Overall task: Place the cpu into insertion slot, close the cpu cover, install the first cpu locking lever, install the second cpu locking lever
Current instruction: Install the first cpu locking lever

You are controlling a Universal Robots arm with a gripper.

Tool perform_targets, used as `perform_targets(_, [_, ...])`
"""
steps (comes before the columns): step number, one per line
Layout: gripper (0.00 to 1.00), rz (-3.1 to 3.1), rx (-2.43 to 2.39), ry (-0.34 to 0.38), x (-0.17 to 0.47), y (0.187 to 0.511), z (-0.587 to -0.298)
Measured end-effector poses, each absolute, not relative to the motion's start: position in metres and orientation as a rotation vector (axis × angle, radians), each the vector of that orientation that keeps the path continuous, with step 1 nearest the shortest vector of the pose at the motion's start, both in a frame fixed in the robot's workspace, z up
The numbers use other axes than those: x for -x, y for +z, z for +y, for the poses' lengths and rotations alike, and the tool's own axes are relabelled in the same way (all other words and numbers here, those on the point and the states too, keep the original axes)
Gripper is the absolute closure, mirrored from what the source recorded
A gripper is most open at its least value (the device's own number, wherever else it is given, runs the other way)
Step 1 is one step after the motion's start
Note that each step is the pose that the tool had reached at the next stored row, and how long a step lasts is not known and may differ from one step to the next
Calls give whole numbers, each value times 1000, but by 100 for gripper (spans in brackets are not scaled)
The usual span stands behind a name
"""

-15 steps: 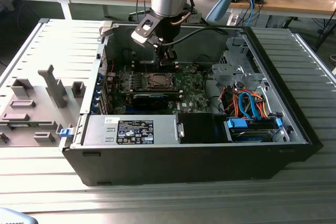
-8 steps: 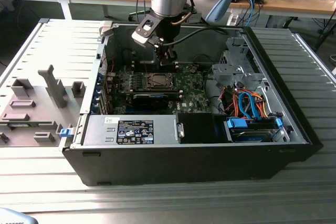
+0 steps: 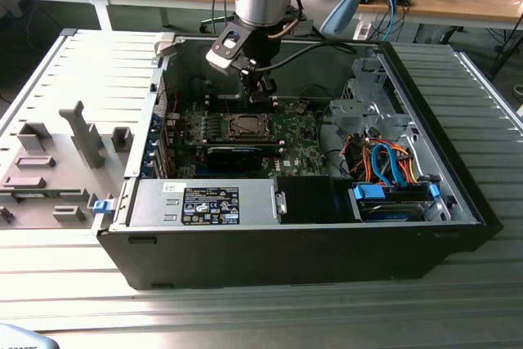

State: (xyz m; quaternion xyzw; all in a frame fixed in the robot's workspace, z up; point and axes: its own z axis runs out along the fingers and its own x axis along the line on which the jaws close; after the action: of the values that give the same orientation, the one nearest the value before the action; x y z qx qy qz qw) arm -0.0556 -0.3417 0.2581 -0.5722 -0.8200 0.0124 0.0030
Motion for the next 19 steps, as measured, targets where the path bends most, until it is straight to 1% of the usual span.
perform_targets(19, [89, -2617, 1728, 39, 56, 258, -342])
